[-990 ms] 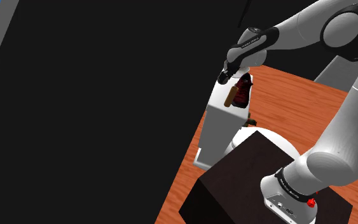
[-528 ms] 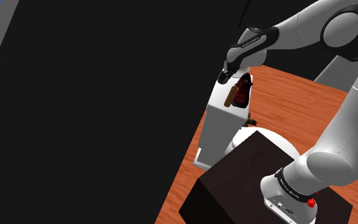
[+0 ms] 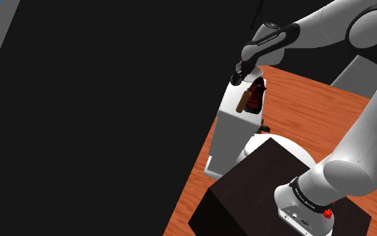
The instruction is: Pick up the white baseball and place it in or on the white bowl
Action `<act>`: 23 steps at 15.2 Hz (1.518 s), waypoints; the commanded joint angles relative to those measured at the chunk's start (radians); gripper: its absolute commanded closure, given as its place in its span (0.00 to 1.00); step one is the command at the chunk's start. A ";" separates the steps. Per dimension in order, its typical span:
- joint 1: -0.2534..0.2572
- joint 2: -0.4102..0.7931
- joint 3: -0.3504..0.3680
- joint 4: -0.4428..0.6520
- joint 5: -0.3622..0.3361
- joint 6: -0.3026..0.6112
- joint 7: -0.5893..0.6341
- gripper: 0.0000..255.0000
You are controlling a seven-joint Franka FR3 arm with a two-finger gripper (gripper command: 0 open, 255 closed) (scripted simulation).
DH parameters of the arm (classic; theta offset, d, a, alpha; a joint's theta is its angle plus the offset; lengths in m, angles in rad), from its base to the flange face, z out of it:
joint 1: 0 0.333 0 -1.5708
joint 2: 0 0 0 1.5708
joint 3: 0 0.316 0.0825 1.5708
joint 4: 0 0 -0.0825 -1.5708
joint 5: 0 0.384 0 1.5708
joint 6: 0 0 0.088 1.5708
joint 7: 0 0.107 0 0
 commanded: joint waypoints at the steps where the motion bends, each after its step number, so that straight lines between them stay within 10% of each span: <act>1: 0.002 -0.017 -0.004 0.011 -0.008 -0.027 0.004 1.00; 23: -0.010 -0.102 -0.032 0.190 -0.031 -0.287 -0.020 1.00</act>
